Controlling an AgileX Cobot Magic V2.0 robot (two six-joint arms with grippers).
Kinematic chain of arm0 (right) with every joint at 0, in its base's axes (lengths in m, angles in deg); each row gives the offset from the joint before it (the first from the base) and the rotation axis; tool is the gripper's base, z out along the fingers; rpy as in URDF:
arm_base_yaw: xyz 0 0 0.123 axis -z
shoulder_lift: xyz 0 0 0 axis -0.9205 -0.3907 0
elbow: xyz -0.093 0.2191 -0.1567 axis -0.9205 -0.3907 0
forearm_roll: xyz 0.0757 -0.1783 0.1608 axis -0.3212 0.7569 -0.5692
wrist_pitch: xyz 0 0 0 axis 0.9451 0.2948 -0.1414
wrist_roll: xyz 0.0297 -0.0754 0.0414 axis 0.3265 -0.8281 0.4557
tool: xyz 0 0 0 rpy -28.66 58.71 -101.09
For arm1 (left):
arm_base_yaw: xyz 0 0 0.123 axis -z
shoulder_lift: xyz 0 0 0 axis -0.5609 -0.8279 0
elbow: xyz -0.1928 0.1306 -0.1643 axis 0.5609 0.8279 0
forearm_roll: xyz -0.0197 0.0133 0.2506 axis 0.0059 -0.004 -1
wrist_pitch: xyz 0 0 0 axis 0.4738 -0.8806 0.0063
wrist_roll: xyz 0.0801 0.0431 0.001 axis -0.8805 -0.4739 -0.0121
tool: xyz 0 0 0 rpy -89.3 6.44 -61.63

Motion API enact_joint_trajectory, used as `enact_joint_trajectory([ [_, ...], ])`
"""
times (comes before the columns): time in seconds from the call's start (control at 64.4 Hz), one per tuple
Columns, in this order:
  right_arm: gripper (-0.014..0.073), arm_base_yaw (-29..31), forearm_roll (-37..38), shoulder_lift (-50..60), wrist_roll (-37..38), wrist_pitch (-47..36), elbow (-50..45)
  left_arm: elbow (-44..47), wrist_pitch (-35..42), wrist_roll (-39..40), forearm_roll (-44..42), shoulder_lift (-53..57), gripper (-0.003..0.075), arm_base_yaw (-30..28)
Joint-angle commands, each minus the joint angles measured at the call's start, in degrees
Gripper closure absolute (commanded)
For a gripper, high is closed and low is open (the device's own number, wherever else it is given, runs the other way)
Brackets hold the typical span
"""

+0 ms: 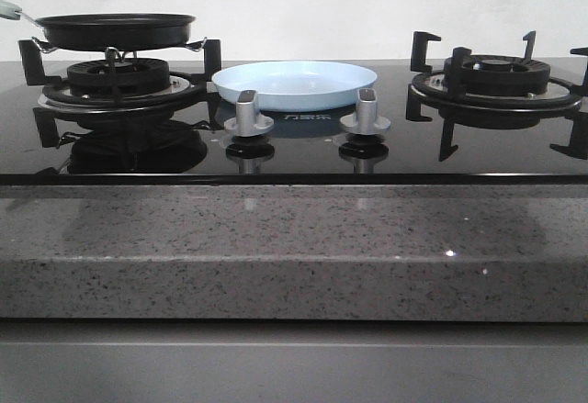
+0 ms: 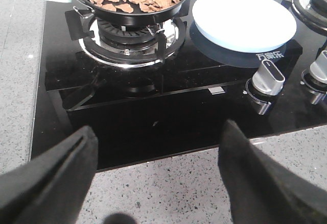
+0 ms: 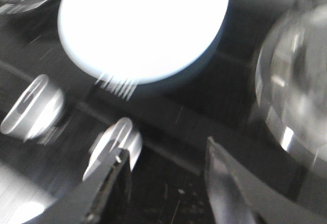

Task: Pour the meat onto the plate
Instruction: 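Lower the right gripper onto the rim of the light blue plate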

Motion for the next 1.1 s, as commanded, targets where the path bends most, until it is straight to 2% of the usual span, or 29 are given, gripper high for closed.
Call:
enact_joint_trajectory([
  [0.0,0.0234,-0.06,0.16,-2.13,-0.52,-1.43,6.15,-2.1,3.58,-0.01,0.65,-0.49,0.0231,0.45],
  [0.218,0.0234,-0.01,0.64,-14.13,-0.24,3.78,20.59,-2.1,3.49,-0.01,0.65,-0.86,0.0231,0.45],
  [0.404,0.0234,0.05,5.45,-23.09,3.57,8.87,32.63,-2.1,3.49,-0.01,0.65,-0.86,0.0231,0.45],
  [0.544,0.0234,0.05,5.54,-28.83,3.67,12.64,39.74,-2.1,3.49,-0.01,0.65,-0.86,0.0231,0.45],
  [0.746,0.0234,0.05,5.44,-34.76,3.72,15.81,46.26,-2.1,3.49,-0.01,0.65,-0.86,0.0231,0.45],
  [0.855,0.0237,0.05,5.44,-36.07,3.72,16.24,46.85,-2.1,3.49,-0.01,0.65,-0.86,0.0231,0.45],
  [1.088,0.0417,0.05,5.44,-36.3,3.72,16.31,46.85,-2.1,3.49,-0.01,0.65,-0.86,0.0231,0.45],
])
